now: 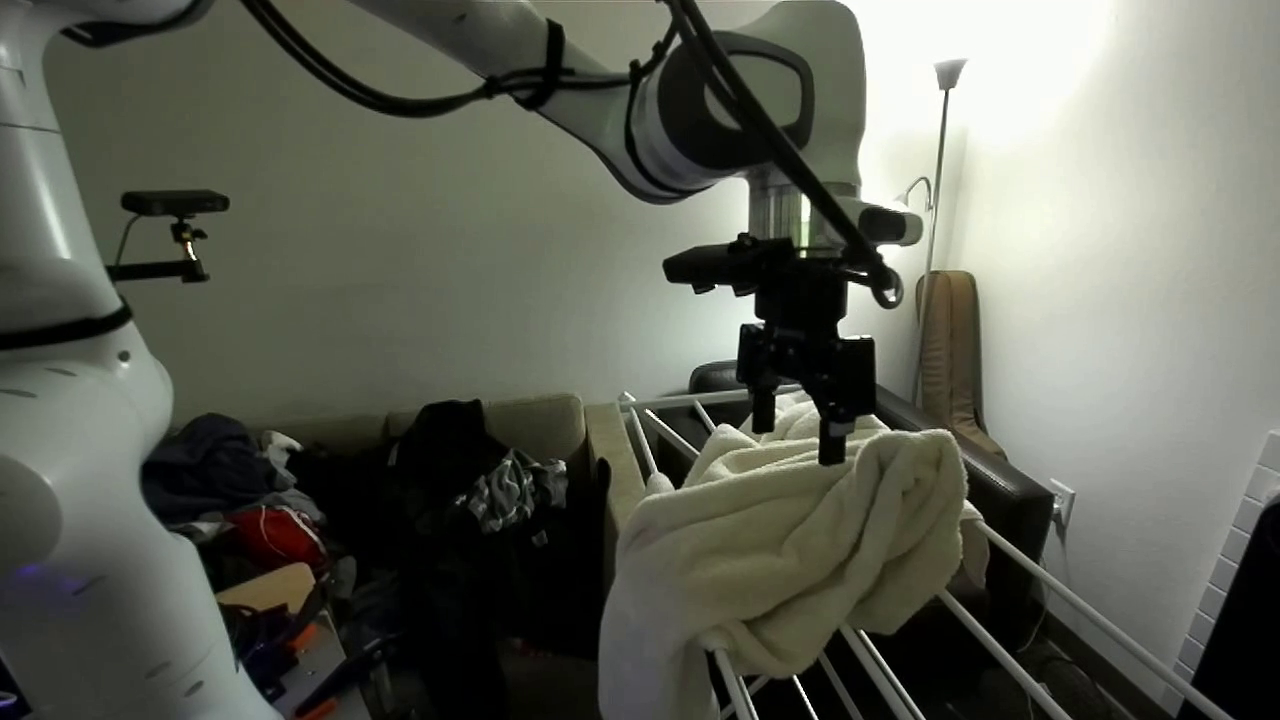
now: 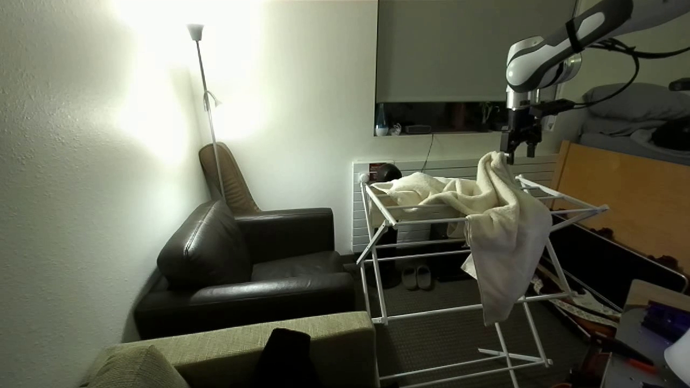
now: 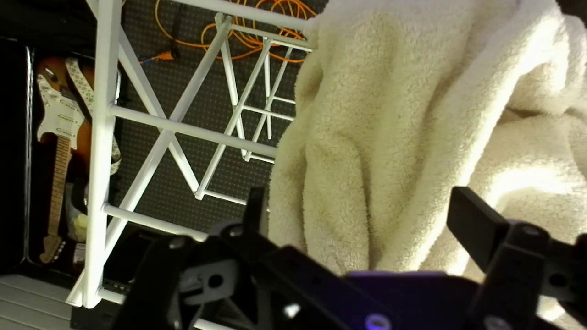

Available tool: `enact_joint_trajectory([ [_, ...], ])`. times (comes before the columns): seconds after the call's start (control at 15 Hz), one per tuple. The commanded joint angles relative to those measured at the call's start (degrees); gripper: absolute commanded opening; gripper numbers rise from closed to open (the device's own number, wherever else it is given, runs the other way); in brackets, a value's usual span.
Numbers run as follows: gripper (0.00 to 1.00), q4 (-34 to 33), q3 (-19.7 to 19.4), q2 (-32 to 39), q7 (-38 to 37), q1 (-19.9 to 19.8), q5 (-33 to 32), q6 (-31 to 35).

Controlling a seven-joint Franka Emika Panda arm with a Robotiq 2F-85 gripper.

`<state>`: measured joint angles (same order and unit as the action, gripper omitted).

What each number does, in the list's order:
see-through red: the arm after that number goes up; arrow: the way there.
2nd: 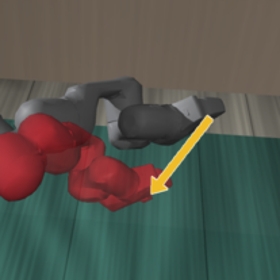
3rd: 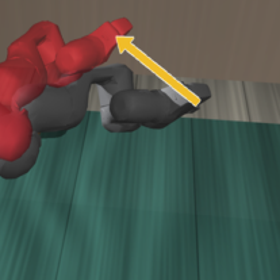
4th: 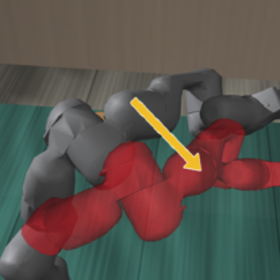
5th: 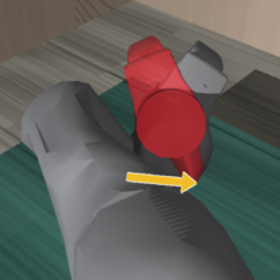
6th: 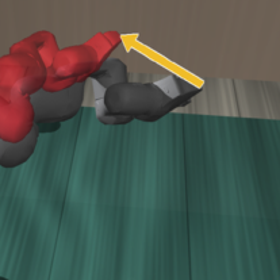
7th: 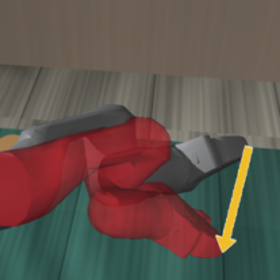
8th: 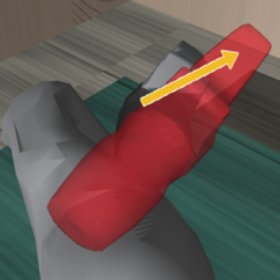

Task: Take the towel and put it on the couch

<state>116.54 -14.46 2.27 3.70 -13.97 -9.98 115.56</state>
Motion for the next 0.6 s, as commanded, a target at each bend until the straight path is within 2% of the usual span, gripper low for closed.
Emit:
enact_joint_trajectory([
  [0.0, 1.0, 6.08, 0.67, -6.35, -4.58, 0.55, -1.77, 0.89],
  [0.27, 1.0, 10.37, 1.47, -9.76, -8.38, 0.47, -1.19, 0.21],
  [0.53, 1.0, 14.82, 2.42, -12.3, -14.88, 0.31, -1.09, 2.7],
])
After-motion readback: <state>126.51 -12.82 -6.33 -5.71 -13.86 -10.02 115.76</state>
